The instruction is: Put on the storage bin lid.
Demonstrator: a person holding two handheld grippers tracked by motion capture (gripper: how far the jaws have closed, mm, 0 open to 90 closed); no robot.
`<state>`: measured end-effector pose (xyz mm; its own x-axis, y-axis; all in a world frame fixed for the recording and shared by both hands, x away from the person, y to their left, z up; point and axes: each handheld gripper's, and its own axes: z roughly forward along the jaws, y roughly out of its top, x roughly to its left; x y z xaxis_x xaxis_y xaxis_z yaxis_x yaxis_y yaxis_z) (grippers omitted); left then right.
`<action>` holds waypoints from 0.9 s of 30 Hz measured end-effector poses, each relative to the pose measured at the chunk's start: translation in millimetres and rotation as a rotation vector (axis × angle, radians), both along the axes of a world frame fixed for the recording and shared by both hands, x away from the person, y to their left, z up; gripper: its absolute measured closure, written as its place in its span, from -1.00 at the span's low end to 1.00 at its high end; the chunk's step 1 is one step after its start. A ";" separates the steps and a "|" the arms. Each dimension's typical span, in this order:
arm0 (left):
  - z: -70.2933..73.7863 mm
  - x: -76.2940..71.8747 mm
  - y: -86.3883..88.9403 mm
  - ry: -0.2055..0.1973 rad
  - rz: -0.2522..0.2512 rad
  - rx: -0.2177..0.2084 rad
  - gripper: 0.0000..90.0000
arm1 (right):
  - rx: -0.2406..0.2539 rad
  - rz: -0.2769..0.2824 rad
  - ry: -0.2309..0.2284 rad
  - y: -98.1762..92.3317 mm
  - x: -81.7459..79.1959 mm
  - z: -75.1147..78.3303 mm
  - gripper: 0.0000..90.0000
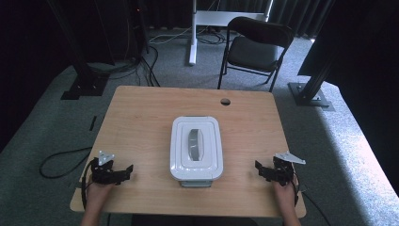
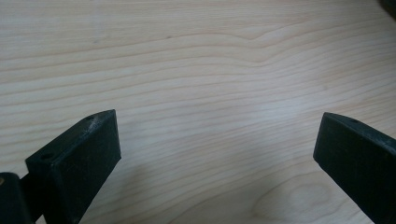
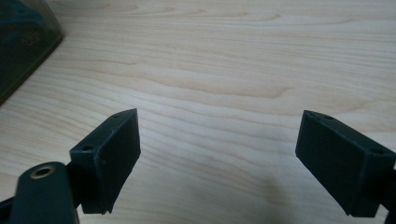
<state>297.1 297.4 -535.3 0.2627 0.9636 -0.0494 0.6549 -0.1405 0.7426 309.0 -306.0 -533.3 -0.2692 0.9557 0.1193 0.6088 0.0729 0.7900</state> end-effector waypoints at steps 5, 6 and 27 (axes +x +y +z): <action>-1.0 -5.2 10.2 0.011 0.041 0.002 -0.97 | -0.034 -0.051 0.006 -9.6 -4.4 -3.2 -0.71; -1.7 -6.1 12.2 0.018 0.050 0.001 -0.97 | -0.035 -0.059 0.007 -12.0 -4.9 -3.8 -0.71; -10.9 -4.5 21.8 0.071 0.180 0.072 -0.97 | -0.126 -0.158 0.089 -16.3 4.3 -16.9 -0.73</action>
<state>292.6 319.1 -546.2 0.0839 0.9964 0.0087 0.7243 -0.0669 0.6863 313.3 -322.3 -550.2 -0.1085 0.9940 0.0123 0.6872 0.0661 0.7235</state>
